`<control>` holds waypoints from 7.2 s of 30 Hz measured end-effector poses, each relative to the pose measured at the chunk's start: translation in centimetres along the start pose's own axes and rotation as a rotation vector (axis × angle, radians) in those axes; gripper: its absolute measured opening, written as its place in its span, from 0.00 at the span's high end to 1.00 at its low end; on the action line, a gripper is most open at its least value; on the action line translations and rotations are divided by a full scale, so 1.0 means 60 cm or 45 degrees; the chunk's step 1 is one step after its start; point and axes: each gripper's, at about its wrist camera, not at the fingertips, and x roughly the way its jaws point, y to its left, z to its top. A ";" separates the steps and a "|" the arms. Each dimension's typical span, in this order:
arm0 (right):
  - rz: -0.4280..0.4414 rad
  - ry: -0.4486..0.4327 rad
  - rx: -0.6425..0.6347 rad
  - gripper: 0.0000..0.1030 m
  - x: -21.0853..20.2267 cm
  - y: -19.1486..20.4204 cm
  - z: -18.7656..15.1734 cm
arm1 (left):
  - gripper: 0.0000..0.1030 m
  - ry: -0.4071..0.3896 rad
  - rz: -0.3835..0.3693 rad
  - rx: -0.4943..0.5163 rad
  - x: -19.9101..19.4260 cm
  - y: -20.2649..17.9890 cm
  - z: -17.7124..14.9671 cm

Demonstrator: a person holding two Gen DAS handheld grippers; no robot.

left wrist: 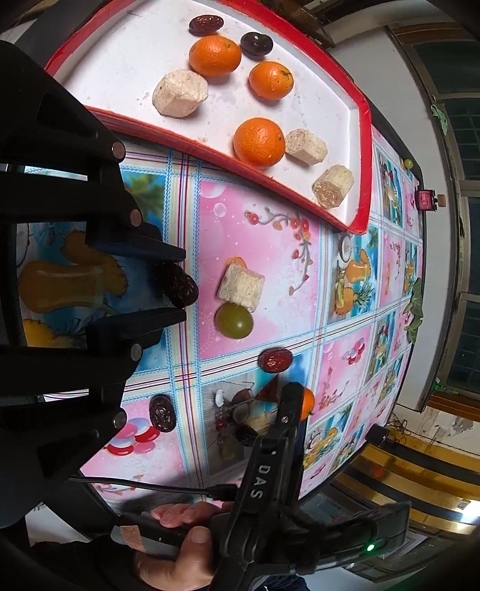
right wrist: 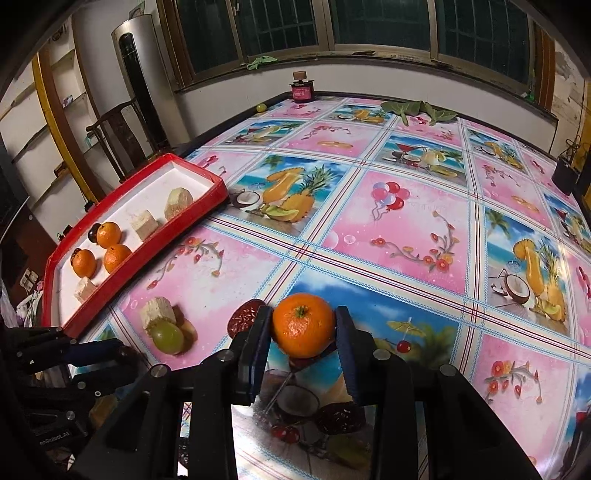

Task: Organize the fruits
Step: 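Grasp a dark red date with the left tool while the right tool grasps an orange, then carry the date and orange with both tools over the red-rimmed tray, then open the left tool to drop the date while the right tool releases the orange, then move both open tools back from the tray to the tablecloth, then grasp a pale fibrous block with the left tool while the right tool grasps a dark date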

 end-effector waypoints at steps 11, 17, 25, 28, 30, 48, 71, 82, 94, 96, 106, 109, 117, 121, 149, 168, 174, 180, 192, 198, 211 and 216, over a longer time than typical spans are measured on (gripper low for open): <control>0.033 -0.059 -0.017 0.66 -0.035 0.020 0.007 | 0.78 -0.025 -0.010 -0.009 -0.016 0.004 0.005; 0.053 -0.071 -0.035 0.66 -0.047 0.036 0.008 | 0.78 -0.051 -0.014 -0.008 -0.035 0.009 0.011; 0.081 -0.094 -0.058 0.66 -0.064 0.057 0.011 | 0.78 -0.091 0.001 -0.032 -0.058 0.033 0.022; 0.087 -0.097 -0.069 0.66 -0.068 0.064 0.011 | 0.78 -0.092 0.002 -0.043 -0.059 0.041 0.021; 0.096 -0.100 -0.073 0.66 -0.070 0.069 0.012 | 0.78 -0.088 -0.001 -0.050 -0.058 0.044 0.021; 0.193 -0.094 -0.124 0.66 -0.050 0.122 0.033 | 0.78 -0.126 0.098 -0.156 -0.076 0.150 0.059; 0.341 -0.003 -0.282 0.66 0.089 0.246 0.166 | 0.78 -0.109 0.201 -0.247 -0.037 0.279 0.131; 0.369 0.079 -0.294 0.66 0.185 0.296 0.218 | 0.78 -0.074 0.223 -0.291 0.006 0.317 0.152; 0.339 0.118 -0.304 0.66 0.216 0.300 0.213 | 0.78 -0.030 0.223 -0.300 0.037 0.327 0.158; 0.339 0.134 -0.298 0.66 0.224 0.297 0.210 | 0.78 -0.017 0.225 -0.296 0.043 0.326 0.157; 0.333 0.150 -0.287 0.65 0.235 0.298 0.200 | 0.78 -0.009 0.217 -0.310 0.049 0.329 0.156; 0.333 0.145 -0.290 0.65 0.229 0.297 0.199 | 0.77 -0.013 0.208 -0.314 0.049 0.330 0.154; 0.367 0.061 -0.272 0.46 0.168 0.284 0.187 | 0.42 -0.041 0.216 -0.327 0.038 0.327 0.145; 0.387 0.024 -0.260 0.43 0.128 0.279 0.168 | 0.42 -0.060 0.238 -0.297 0.023 0.313 0.142; 0.367 0.018 -0.132 0.15 -0.074 0.154 -0.033 | 0.28 -0.120 0.215 -0.119 -0.061 0.173 0.093; 0.240 0.036 0.017 0.15 -0.097 0.035 -0.104 | 0.25 -0.085 0.044 0.019 -0.060 0.041 0.047; 0.207 0.010 0.001 0.17 -0.099 0.028 -0.099 | 0.25 -0.063 0.071 0.092 -0.027 0.007 0.037; 0.129 0.052 0.012 0.40 -0.079 0.010 -0.102 | 0.34 -0.033 0.098 0.093 0.002 0.013 0.038; 0.085 0.065 0.044 0.40 -0.070 -0.012 -0.102 | 0.45 0.018 0.063 0.118 0.040 0.000 0.048; 0.051 0.068 0.061 0.40 -0.053 -0.021 -0.093 | 0.56 0.006 0.037 0.105 0.042 0.001 0.065; -0.043 0.037 0.031 0.72 -0.027 -0.014 -0.074 | 0.57 0.014 0.013 0.089 0.043 0.011 0.052; -0.045 0.032 0.049 0.72 -0.030 -0.017 -0.075 | 0.57 0.018 -0.039 0.091 0.039 0.006 0.056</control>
